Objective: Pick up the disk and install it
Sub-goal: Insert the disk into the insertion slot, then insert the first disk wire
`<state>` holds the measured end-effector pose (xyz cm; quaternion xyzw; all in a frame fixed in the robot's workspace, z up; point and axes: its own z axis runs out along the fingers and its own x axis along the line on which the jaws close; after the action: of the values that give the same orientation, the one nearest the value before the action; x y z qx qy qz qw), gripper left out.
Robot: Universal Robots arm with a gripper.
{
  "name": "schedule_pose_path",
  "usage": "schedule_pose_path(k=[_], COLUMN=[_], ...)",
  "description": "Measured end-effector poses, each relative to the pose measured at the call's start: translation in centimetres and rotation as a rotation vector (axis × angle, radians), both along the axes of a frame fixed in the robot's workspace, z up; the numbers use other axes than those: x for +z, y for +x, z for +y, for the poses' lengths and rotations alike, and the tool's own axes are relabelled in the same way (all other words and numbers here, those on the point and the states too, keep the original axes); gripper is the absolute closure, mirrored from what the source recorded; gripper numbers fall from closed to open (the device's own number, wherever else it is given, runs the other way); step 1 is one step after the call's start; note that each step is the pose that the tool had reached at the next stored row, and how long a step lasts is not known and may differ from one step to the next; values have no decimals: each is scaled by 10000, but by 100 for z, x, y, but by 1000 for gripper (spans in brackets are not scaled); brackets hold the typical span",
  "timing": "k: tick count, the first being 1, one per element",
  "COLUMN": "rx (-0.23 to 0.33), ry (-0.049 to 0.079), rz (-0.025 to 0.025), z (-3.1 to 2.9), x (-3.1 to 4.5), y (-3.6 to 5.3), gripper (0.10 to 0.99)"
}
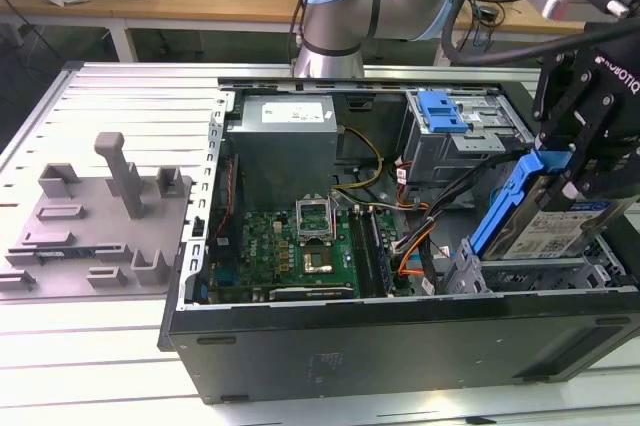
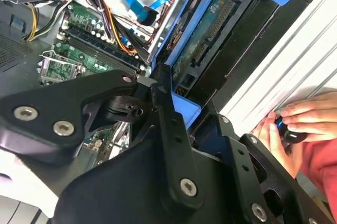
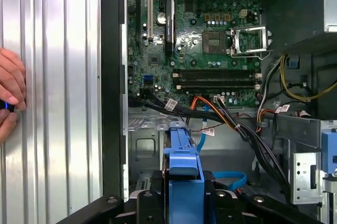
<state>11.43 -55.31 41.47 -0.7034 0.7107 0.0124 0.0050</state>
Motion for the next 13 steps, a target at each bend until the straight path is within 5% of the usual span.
schedule_pose_path(k=[3,5,6,13], rx=[-27,-29,-29,-29], ry=[-7,-6,-2,-29], rz=[-1,0,0,0], z=[-9,-9,-8,-7], x=[-91,-93,-93,-90], y=[0,0,0,0], gripper=[722,714,584,584])
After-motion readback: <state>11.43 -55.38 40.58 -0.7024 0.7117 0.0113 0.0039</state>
